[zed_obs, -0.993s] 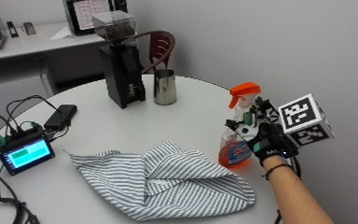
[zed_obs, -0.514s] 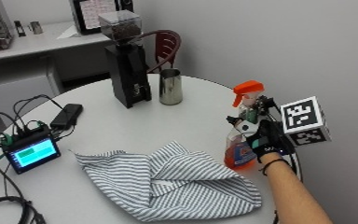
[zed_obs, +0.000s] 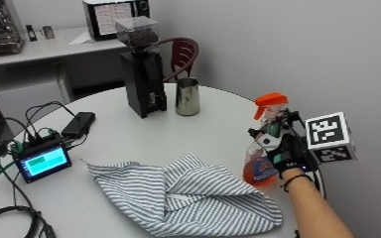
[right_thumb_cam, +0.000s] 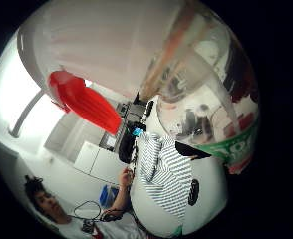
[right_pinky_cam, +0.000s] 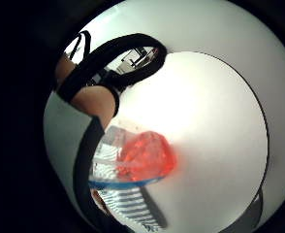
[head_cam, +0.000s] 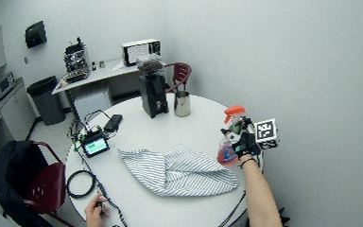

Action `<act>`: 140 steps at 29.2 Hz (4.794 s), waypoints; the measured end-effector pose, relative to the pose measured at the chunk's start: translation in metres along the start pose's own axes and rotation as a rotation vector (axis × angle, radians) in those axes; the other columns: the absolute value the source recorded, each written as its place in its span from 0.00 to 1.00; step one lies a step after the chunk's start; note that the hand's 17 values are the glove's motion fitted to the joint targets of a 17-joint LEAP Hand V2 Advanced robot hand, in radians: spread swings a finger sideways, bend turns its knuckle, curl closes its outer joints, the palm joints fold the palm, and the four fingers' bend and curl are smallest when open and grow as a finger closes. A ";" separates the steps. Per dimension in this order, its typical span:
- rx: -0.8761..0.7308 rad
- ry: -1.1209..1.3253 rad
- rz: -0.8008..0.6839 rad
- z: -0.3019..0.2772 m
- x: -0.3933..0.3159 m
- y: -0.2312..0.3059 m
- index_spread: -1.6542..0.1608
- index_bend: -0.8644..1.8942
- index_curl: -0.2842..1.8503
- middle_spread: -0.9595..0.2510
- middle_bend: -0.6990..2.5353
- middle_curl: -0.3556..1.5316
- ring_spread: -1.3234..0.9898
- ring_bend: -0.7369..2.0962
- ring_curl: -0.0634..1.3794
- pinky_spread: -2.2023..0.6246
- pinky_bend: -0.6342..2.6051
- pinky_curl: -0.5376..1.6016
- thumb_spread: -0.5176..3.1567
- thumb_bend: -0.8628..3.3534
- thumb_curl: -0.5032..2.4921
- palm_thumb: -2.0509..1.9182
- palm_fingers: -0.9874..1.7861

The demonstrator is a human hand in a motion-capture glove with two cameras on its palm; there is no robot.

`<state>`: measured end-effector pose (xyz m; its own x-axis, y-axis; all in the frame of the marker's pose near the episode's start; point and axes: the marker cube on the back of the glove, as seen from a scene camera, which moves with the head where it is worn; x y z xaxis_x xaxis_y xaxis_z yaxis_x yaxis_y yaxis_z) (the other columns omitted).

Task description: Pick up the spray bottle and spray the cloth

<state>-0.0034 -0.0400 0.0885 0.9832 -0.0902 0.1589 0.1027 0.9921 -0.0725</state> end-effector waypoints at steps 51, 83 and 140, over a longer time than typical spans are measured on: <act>-0.134 1.153 -0.451 0.012 -0.112 -0.008 0.79 0.36 0.28 0.68 0.35 0.45 0.52 0.44 0.35 0.82 0.27 0.42 0.34 0.20 0.36 0.77 0.75; -0.176 0.074 -0.240 0.026 -0.174 0.009 0.79 0.36 0.28 0.68 0.35 0.46 0.52 0.44 0.36 0.82 0.27 0.42 0.34 0.20 0.36 0.77 0.75; -0.271 -0.009 -0.448 0.060 -0.166 0.069 0.72 0.32 0.16 0.71 0.37 0.45 0.56 0.44 0.34 0.87 0.34 0.44 0.39 0.20 0.31 0.69 0.52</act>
<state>-0.1689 0.0492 0.1157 0.8326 -0.4985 0.2413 0.5495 0.7981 -0.2474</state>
